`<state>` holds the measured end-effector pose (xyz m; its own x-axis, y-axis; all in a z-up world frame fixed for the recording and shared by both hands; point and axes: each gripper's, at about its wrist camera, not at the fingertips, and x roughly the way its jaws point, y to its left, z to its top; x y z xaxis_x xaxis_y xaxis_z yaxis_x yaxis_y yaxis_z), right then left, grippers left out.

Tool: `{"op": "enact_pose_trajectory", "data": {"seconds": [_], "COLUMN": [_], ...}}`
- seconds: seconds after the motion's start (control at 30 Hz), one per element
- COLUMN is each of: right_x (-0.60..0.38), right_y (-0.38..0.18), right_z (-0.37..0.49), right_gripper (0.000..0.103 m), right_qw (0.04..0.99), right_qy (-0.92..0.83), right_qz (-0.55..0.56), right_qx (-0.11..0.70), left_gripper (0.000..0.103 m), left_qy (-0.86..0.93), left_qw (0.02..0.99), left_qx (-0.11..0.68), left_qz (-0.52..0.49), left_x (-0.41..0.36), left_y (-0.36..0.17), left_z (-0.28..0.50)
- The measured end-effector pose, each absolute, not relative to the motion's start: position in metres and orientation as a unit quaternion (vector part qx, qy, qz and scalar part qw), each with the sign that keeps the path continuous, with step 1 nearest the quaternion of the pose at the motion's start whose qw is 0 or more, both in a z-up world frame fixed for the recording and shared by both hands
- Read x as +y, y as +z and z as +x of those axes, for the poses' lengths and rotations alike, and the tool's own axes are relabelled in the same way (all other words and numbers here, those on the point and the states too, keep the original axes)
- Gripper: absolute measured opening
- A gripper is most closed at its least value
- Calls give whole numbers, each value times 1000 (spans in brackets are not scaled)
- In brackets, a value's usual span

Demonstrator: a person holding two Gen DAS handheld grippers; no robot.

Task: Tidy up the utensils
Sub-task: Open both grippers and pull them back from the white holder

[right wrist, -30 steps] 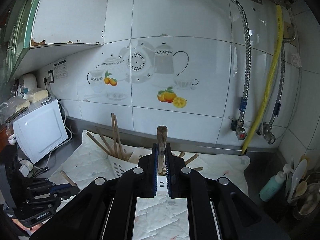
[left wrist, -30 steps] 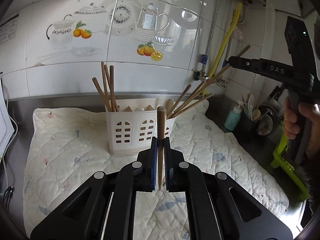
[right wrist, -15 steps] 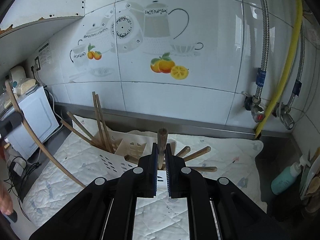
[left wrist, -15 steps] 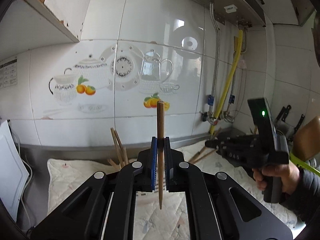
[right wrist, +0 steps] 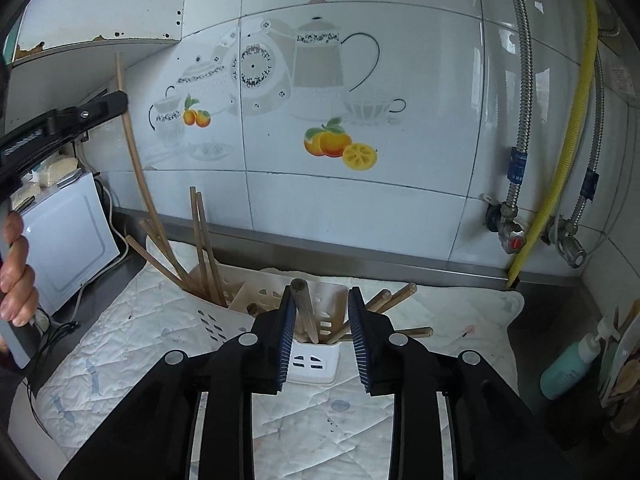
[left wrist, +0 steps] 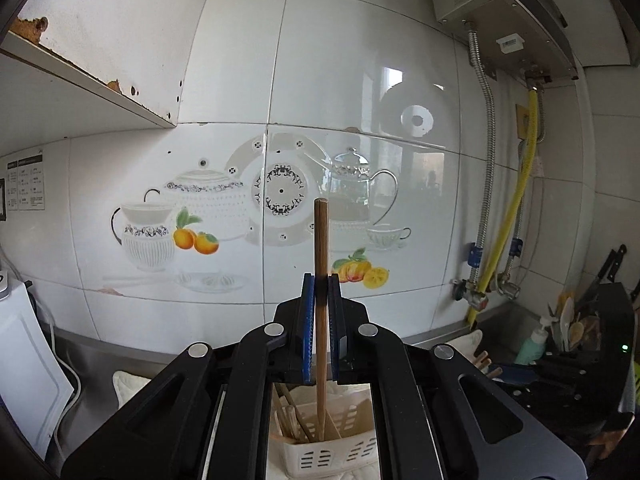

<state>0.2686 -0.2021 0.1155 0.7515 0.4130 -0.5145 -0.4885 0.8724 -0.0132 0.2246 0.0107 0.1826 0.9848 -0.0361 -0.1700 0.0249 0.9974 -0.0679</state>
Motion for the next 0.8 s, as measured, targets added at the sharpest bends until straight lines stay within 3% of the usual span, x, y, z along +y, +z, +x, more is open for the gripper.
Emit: {"op": "enact_pose_trajectory", "data": {"seconds": [0.13, 0.23, 0.63, 0.8], "right_x": [-207, -212, -221, -218], "right_y": [118, 119, 114, 105], "right_z": [255, 244, 204, 187], "right_gripper": [28, 35, 40, 45], "right_qw": [937, 940, 939, 939], "right_qy": [239, 243, 265, 265], "right_qz": [-88, -86, -70, -78], "right_qx": [237, 226, 209, 206], "left_gripper": [5, 5, 5, 12], "left_qy": [-11, -11, -17, -21], "left_qw": [995, 993, 985, 986], "left_qx": [89, 105, 158, 156], "left_qz": [-39, -51, -62, -62], "left_x": [11, 12, 13, 12], "left_y": [173, 161, 129, 132], "left_z": [241, 252, 274, 263]}}
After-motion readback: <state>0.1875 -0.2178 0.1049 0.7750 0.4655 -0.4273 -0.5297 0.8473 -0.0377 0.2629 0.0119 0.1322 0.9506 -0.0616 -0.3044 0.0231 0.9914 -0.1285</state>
